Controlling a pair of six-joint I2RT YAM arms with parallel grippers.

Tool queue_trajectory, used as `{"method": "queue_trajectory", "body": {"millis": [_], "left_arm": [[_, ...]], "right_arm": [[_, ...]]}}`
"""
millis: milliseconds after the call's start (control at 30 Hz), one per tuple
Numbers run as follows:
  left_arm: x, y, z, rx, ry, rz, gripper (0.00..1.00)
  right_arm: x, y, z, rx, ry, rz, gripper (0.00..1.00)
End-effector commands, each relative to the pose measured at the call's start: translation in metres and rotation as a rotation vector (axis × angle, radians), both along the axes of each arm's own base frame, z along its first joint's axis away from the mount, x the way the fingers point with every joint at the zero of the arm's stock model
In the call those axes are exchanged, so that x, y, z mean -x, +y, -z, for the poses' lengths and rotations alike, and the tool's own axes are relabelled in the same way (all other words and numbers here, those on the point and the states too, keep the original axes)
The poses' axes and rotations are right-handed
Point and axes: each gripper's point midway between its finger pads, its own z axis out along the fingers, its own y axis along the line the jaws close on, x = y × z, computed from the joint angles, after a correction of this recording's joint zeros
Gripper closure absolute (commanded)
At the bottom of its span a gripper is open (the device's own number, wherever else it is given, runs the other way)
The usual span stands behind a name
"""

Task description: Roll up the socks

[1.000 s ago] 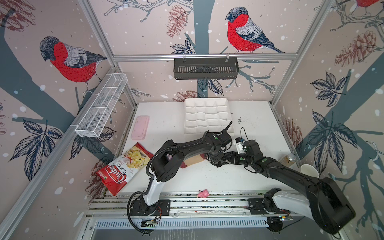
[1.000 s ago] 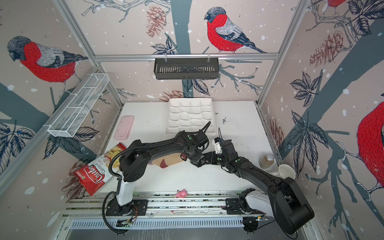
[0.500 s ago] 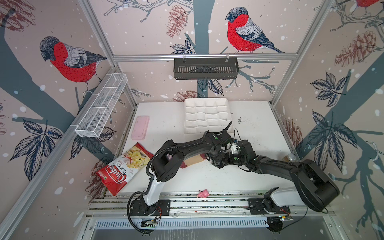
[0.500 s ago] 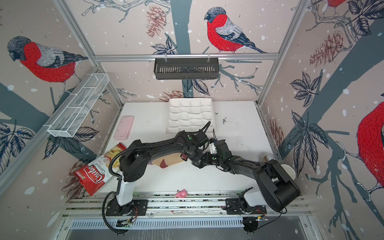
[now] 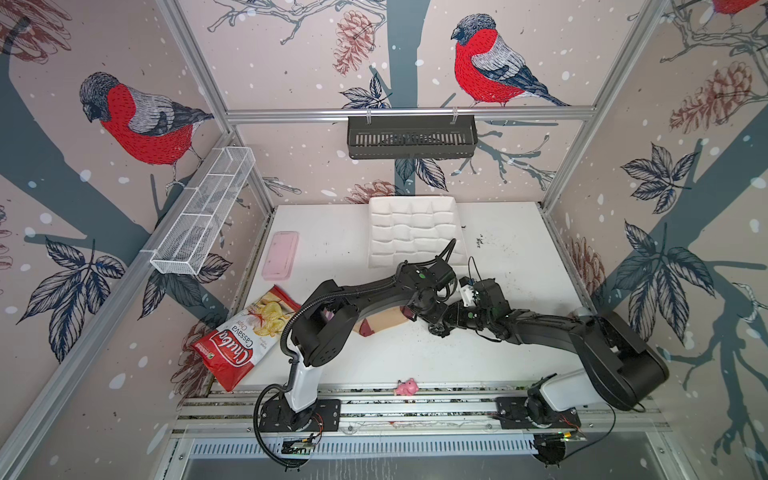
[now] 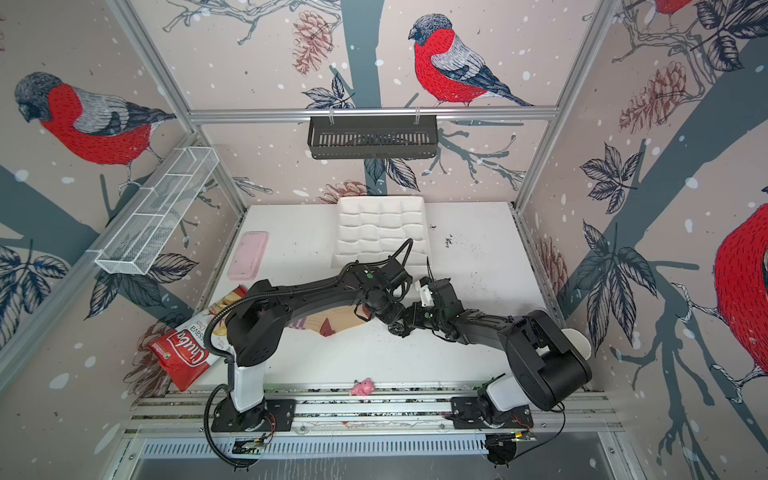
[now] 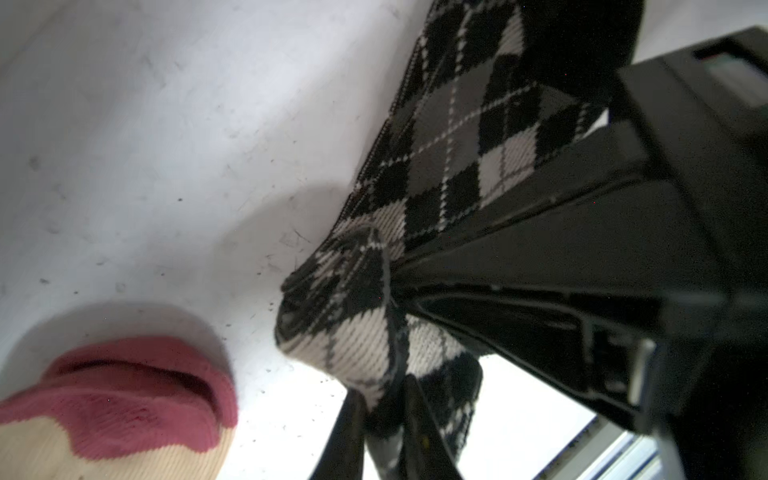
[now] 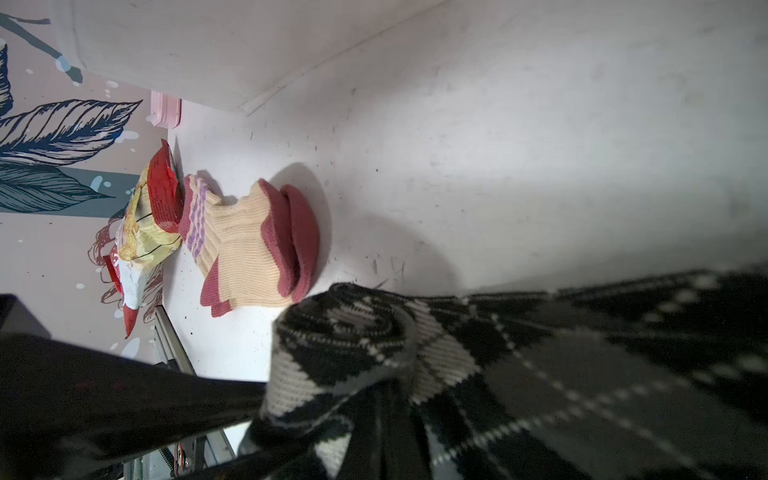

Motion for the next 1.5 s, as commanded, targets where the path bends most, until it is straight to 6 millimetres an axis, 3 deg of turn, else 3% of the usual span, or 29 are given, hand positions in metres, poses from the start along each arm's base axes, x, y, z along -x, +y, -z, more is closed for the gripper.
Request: {"method": "queue_trajectory", "body": {"millis": [0,233,400,567,833,933,1133,1300,1467], "left_arm": [[0.007,-0.019,-0.016,0.135,0.038,0.030,0.81],[0.008,-0.029,-0.013,0.208,0.081,0.039,0.83],[0.005,-0.022,0.007,0.188,0.106,0.015,1.00],[-0.001,-0.014,0.011,0.205,0.090,-0.017,1.00],[-0.001,0.000,0.011,0.196,0.093,-0.042,1.00],[-0.003,0.001,0.011,0.196,0.094,-0.044,1.00],[-0.009,0.004,0.007,0.179,0.076,-0.052,1.00],[-0.015,0.007,0.006,0.143,0.071,-0.049,1.00],[-0.015,0.003,0.004,0.092,0.065,-0.032,1.00]], "right_arm": [[-0.004,-0.001,-0.003,-0.002,-0.024,0.001,0.95],[-0.003,0.000,-0.003,-0.013,-0.022,-0.008,0.96],[0.000,0.003,-0.002,-0.035,-0.008,-0.025,0.96],[-0.005,-0.008,0.002,-0.009,-0.005,0.006,0.93],[-0.025,-0.031,-0.018,0.039,-0.074,0.050,0.90],[-0.029,-0.035,-0.009,0.069,-0.058,0.051,0.91],[-0.003,-0.034,0.023,0.105,0.035,0.017,0.95],[0.018,-0.040,0.034,0.143,0.064,0.035,0.95],[0.024,-0.042,0.034,0.134,0.069,0.075,0.95]]}}
